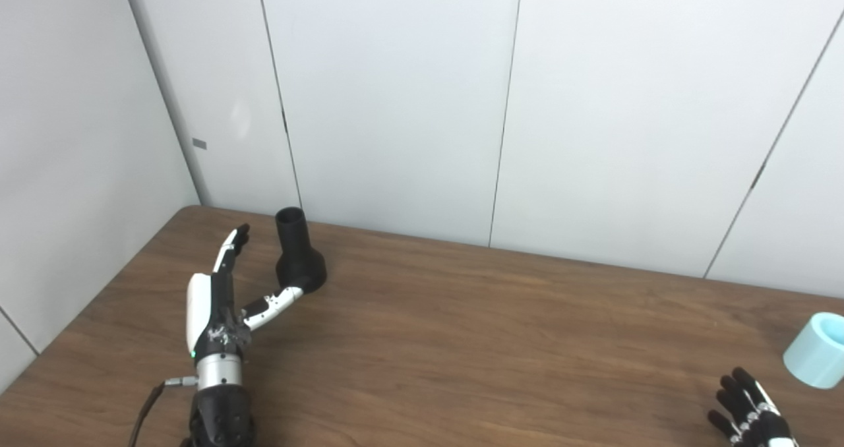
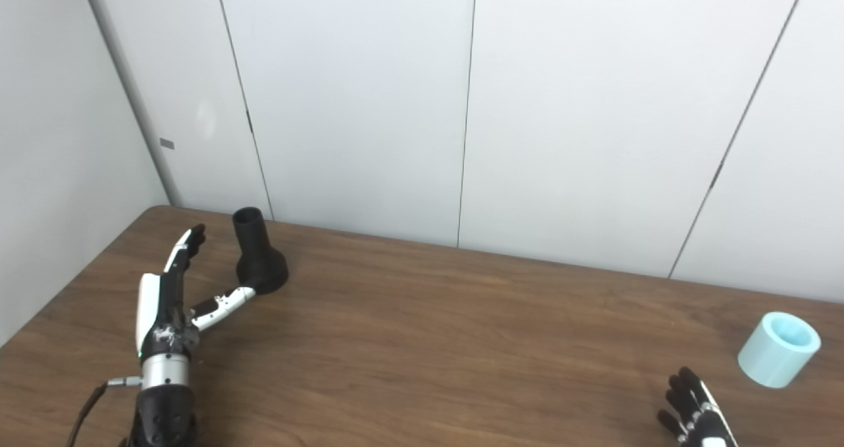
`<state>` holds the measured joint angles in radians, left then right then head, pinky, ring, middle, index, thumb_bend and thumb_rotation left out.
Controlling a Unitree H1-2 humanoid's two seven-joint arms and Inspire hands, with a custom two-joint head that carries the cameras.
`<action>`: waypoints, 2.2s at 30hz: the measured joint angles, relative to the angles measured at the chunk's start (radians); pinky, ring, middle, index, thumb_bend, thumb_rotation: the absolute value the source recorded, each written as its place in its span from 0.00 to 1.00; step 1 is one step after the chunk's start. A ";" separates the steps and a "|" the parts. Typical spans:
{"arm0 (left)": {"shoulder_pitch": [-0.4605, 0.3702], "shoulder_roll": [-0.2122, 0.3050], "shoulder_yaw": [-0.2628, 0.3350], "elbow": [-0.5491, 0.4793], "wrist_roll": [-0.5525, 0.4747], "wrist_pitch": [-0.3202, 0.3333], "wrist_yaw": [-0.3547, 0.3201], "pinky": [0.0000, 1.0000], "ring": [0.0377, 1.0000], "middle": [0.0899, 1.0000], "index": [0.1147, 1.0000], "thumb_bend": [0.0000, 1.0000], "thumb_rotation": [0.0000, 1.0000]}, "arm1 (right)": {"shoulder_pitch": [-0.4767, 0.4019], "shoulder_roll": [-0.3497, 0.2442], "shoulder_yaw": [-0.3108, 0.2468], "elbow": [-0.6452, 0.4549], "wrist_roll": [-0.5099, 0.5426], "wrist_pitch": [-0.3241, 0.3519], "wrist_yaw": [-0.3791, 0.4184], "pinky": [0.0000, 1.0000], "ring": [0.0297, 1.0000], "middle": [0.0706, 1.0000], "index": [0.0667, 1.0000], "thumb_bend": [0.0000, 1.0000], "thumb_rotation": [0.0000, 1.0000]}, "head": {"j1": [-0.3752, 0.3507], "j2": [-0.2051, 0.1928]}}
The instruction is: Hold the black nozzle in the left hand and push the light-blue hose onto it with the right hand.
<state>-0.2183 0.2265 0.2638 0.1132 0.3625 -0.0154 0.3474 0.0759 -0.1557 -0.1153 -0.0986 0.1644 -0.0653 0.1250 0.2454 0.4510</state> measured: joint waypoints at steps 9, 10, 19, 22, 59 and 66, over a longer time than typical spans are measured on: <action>-0.083 0.077 -0.087 0.110 0.076 0.133 -0.028 0.93 0.99 0.98 0.95 0.93 0.36 | 0.003 0.000 0.011 -0.007 0.000 0.004 -0.002 0.91 0.98 0.97 0.97 0.54 1.00 | -0.005 0.008; -0.091 0.085 -0.098 0.120 0.085 0.154 -0.038 0.95 0.99 0.98 0.95 0.93 0.37 | 0.002 0.000 0.013 -0.008 -0.002 0.005 -0.003 0.92 0.98 0.97 0.98 0.54 1.00 | -0.005 0.008; -0.160 0.189 -0.254 0.203 0.188 0.211 -0.097 1.00 1.00 0.97 0.96 1.00 0.47 | 0.006 0.006 0.029 -0.033 -0.040 0.024 -0.010 0.97 0.99 0.97 0.99 0.50 1.00 | -0.008 0.009; -0.176 0.194 -0.280 0.207 0.190 0.245 -0.130 1.00 1.00 0.96 0.95 1.00 0.48 | 0.008 0.007 0.034 -0.036 -0.053 0.024 -0.012 0.98 0.99 0.97 1.00 0.48 1.00 | -0.011 0.011; -0.323 0.231 -0.371 0.402 0.189 0.318 -0.172 0.76 0.79 0.75 0.76 0.95 0.42 | 0.008 0.026 0.047 -0.044 -0.070 0.028 -0.033 1.00 0.97 0.90 1.00 0.41 1.00 | -0.044 0.041; -0.369 0.245 -0.392 0.514 0.186 0.229 -0.145 0.64 0.69 0.67 0.66 0.91 0.23 | 0.008 0.024 0.043 -0.046 -0.047 0.036 -0.029 1.00 0.98 0.91 1.00 0.38 1.00 | -0.046 0.048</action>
<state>-0.5871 0.4711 -0.1283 0.6267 0.5482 0.2134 0.2025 0.0838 -0.1314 -0.0721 -0.1447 0.1171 -0.0288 0.0962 0.1994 0.4985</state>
